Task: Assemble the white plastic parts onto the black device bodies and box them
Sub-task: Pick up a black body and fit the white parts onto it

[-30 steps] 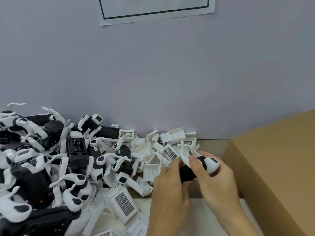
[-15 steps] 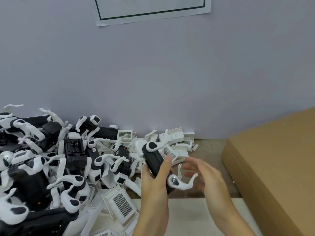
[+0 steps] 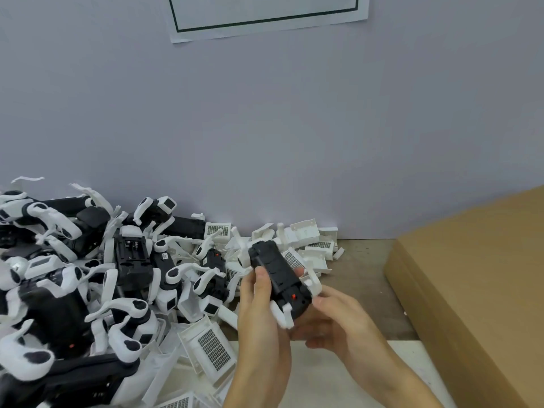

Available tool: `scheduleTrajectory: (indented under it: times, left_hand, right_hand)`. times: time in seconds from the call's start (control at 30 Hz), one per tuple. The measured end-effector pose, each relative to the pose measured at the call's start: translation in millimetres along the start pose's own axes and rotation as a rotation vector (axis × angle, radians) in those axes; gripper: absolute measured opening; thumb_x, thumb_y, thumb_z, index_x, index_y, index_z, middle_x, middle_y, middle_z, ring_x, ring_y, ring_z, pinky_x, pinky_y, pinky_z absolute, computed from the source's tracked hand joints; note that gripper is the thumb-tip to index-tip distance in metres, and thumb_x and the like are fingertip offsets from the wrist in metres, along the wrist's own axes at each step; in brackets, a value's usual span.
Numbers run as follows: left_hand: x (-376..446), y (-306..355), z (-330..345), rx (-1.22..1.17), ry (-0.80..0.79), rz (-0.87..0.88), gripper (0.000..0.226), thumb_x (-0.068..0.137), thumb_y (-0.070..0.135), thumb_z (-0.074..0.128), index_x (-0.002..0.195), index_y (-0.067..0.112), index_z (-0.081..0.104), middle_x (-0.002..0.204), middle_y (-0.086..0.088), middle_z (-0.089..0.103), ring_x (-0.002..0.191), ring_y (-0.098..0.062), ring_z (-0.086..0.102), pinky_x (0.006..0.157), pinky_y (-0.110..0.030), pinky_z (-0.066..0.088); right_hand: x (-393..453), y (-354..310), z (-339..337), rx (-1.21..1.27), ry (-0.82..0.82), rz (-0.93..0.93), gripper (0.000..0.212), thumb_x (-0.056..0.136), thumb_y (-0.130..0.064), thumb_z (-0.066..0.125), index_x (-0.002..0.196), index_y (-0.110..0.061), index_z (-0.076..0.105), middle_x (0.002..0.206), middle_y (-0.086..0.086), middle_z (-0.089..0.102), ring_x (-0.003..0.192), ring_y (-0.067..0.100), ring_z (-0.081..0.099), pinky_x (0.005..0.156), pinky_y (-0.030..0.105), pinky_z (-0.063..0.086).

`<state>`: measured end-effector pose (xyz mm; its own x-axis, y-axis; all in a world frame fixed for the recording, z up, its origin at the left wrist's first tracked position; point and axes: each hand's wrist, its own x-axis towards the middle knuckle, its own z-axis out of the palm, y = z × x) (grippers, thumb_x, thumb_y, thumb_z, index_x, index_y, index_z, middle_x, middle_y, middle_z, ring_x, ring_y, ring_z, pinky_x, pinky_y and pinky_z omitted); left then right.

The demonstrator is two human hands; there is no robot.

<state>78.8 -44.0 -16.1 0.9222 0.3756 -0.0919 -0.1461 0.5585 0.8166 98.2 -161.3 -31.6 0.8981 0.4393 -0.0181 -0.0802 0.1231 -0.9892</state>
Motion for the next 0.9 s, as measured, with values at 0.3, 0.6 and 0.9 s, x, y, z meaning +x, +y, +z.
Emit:
scheduleTrajectory:
  times: [0.3, 0.6, 0.9]
  left_hand:
    - [-2, -3, -2, 0.107, -0.073, -0.028, 0.032, 0.1, 0.036, 0.049, 0.126, 0.022, 0.061, 0.115, -0.017, 0.071, 0.082, -0.031, 0.061, 0.053, -0.032, 0.044]
    - [-1, -4, -4, 0.094, -0.083, -0.008, 0.035, 0.102, 0.034, 0.044, 0.129, 0.016, 0.059, 0.111, -0.013, 0.075, 0.087, -0.036, 0.063, 0.055, -0.032, 0.045]
    - [-3, -1, -4, 0.066, -0.1, -0.012, 0.035, 0.101, 0.032, 0.045, 0.128, 0.015, 0.058, 0.112, -0.024, 0.071, 0.076, -0.035, 0.061, 0.044, -0.028, 0.042]
  right_hand:
    - [-2, 0, 17, -0.058, 0.102, -0.008, 0.014, 0.098, -0.019, 0.061, 0.101, -0.03, 0.07, 0.071, -0.001, 0.068, 0.067, 0.014, 0.062, 0.066, 0.031, 0.046]
    - [-2, -1, 18, -0.003, 0.048, -0.026, 0.024, 0.072, -0.03, 0.059, 0.091, -0.037, 0.071, 0.07, -0.006, 0.063, 0.064, 0.009, 0.058, 0.064, 0.028, 0.047]
    - [-4, -2, 19, -0.083, 0.044, -0.037, 0.023, 0.085, -0.024, 0.057, 0.085, -0.045, 0.067, 0.065, -0.012, 0.064, 0.063, 0.002, 0.058, 0.066, 0.025, 0.049]
